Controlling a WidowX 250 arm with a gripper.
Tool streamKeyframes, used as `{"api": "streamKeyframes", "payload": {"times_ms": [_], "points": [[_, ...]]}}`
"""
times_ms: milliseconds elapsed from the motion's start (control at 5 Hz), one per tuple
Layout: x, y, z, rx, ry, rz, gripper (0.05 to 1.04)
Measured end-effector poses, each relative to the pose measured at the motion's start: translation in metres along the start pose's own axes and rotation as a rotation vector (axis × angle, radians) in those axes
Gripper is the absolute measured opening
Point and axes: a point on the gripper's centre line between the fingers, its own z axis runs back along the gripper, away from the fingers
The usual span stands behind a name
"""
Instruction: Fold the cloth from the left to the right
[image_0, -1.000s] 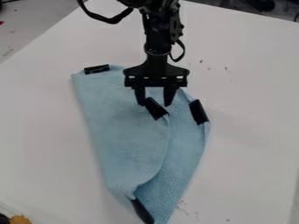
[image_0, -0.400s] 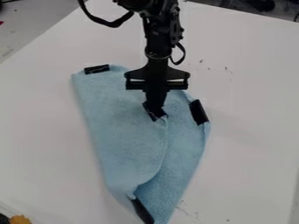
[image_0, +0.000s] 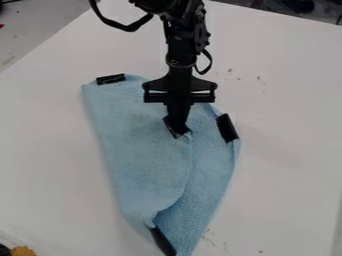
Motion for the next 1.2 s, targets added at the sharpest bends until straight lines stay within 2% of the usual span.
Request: {"api": "streamKeyframes", "payload": {"times_ms": [200,400,600,800,1000,1200], "points": [[-0.0022,-0.0008,0.0006,0.018,0.003,-0.004,0.234],[-0.0027,0.0006,0.0007,0.027,0.006,-0.005,0.490],[-0.0030,-0.0023,-0.0002,0.007,0.003,0.004,0.788],[-0.0034,-0.0002,-0.0016,-0.002,0.010,0.007,1.001],[-0.0024,0.0036,-0.0010,0.010,0.012,0.014,1.006],[-0.0050,0.0022,-0.0040,-0.007,0.016,0.011,0.948]]}}
